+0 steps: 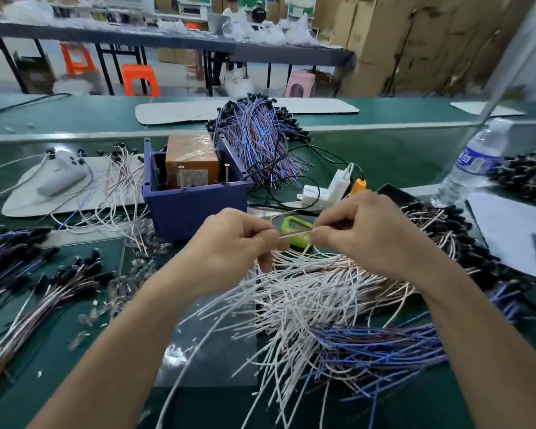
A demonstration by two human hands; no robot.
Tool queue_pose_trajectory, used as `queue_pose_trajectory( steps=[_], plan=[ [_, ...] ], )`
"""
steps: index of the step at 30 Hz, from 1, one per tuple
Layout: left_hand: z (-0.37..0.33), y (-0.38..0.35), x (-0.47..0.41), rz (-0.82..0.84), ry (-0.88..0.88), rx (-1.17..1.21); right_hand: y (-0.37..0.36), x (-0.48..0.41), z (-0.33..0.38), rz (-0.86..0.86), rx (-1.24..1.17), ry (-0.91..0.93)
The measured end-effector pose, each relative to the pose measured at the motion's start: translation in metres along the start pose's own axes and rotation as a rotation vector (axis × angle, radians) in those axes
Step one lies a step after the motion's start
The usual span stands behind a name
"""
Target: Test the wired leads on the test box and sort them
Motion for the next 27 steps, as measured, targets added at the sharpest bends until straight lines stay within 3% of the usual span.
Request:
queue_pose_trajectory(
  steps=[4,9,14,20,27],
  plan=[
    [0.007,-0.008,-0.004,-0.003,0.010,-0.024,0.014,0.014,-0.038,-0.092,0.102,-0.078],
    [0.021,-0.033,-0.003,0.134,0.088,0.161,0.047,0.029,-0.097,-0.307,0.264,-0.188],
    [0.031,-0.048,-0.006,0.149,0.142,0.069,0.050,0.029,-0.152,-0.370,0.276,-0.273],
    [0.031,-0.047,-0.005,-0.034,0.041,-0.337,0.018,0.017,-0.169,-0.263,0.360,-0.223],
    [0.031,-0.032,-0.005,-0.142,-0.003,-0.176,0.006,0.020,-0.142,-0.351,0.338,-0.200]
  ],
)
Point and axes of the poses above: each hand's wrist, its own x-axis away from the middle knuckle, its own y-axis out of the back of the hand, z = x × y, the point moved 8 cm from there along -x, towards the middle knuckle, and after that the axes turned 14 degrees about x, right-handed, at the moved point
